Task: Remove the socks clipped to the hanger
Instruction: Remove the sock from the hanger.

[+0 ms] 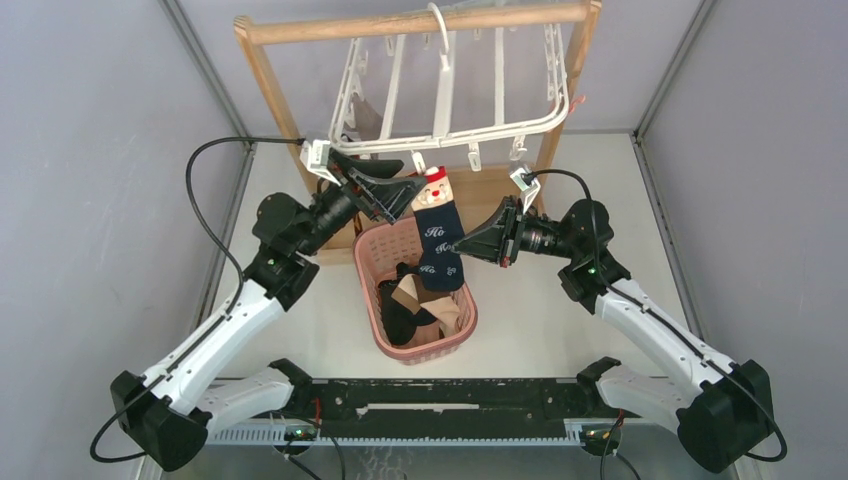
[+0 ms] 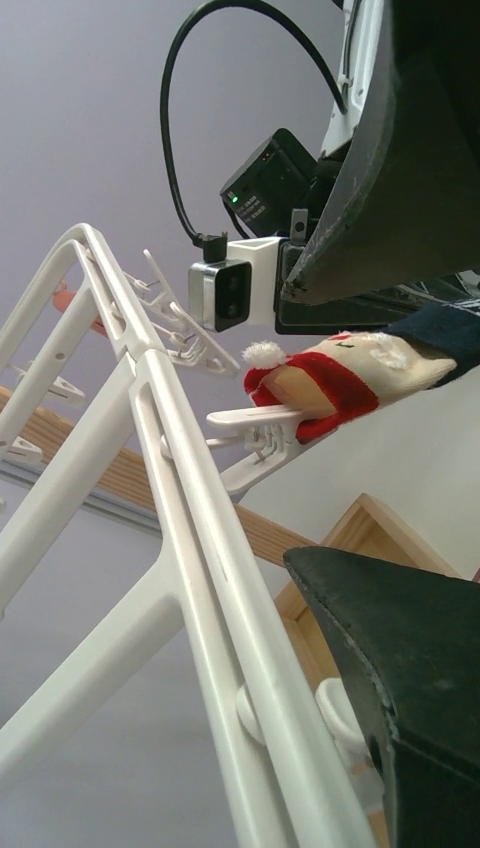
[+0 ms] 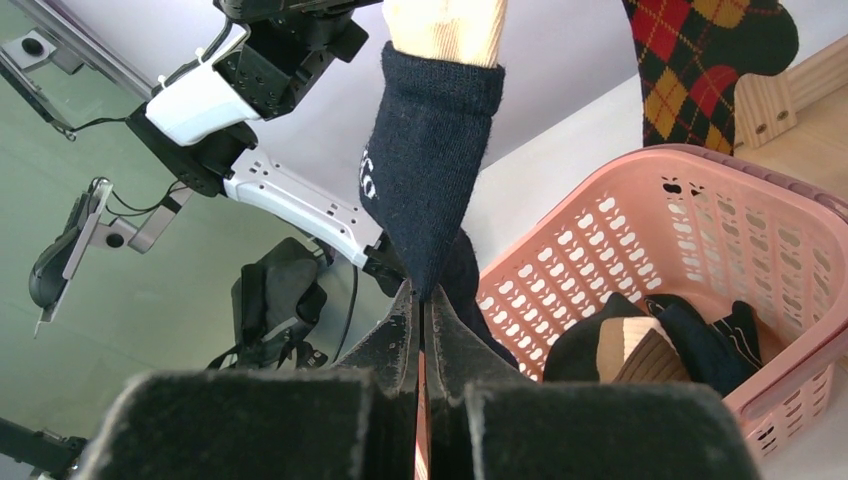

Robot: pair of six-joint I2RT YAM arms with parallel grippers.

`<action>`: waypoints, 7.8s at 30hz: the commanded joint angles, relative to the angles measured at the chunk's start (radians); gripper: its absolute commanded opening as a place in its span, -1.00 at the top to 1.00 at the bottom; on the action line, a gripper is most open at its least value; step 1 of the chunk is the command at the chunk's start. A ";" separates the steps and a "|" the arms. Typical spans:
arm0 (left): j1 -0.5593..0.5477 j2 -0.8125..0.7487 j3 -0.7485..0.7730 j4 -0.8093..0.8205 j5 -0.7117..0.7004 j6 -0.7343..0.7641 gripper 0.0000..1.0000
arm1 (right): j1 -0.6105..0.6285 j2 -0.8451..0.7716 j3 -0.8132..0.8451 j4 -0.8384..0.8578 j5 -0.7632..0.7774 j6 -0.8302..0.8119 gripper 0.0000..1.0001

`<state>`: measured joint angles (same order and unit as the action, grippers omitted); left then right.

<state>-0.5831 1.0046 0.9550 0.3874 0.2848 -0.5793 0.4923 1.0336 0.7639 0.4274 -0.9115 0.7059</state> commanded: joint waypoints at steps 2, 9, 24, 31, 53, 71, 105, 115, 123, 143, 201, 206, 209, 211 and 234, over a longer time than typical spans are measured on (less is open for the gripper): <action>0.012 0.017 0.018 0.057 0.025 0.018 -0.85 | -0.002 -0.026 0.002 0.045 -0.004 0.013 1.00; 0.020 0.035 0.023 0.098 0.046 0.021 -0.71 | 0.000 -0.024 0.002 0.040 -0.004 0.008 1.00; 0.026 0.042 0.040 0.074 0.049 0.044 -0.77 | 0.002 -0.026 0.002 0.013 0.000 -0.013 1.00; 0.025 -0.008 0.017 0.004 0.023 0.060 -0.85 | 0.002 -0.010 0.002 0.033 -0.001 -0.009 1.00; 0.025 -0.286 -0.169 -0.307 -0.059 0.078 -0.99 | -0.005 -0.007 0.001 0.036 -0.001 -0.004 1.00; 0.025 -0.246 -0.252 -0.049 0.050 -0.001 -1.00 | -0.002 -0.006 0.002 0.004 0.007 -0.019 1.00; 0.026 0.069 -0.001 0.238 0.080 -0.066 -1.00 | 0.012 -0.032 0.001 -0.048 0.015 -0.050 1.00; 0.025 0.078 -0.081 0.420 0.031 -0.142 -0.99 | 0.014 -0.028 -0.001 -0.048 0.015 -0.054 1.00; 0.025 0.112 -0.098 0.516 0.003 -0.186 -0.94 | 0.014 -0.023 -0.002 -0.041 0.013 -0.049 1.00; 0.024 0.185 -0.053 0.530 0.092 -0.190 -0.45 | 0.012 -0.012 -0.002 -0.036 0.007 -0.052 1.00; -0.079 -0.245 -0.567 0.295 0.041 -0.054 -0.66 | 0.181 0.074 0.035 0.089 0.286 -0.005 1.00; -0.084 -0.278 -0.607 0.286 0.039 -0.062 -0.55 | 0.188 0.072 0.035 0.093 0.343 0.000 1.00; -0.090 -0.287 -0.625 0.287 0.038 -0.071 -0.46 | 0.192 0.077 0.035 0.109 0.364 0.007 1.00; -0.089 -0.286 -0.632 0.286 0.033 -0.073 -0.42 | 0.196 0.086 0.035 0.128 0.367 0.016 1.00; -0.088 -0.245 -0.526 0.126 0.018 -0.080 0.99 | 0.226 0.070 0.035 0.033 0.420 -0.042 0.72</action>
<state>-0.6693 0.7834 0.3428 0.5957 0.3168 -0.6636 0.7097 1.1408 0.7567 0.4946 -0.5282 0.7105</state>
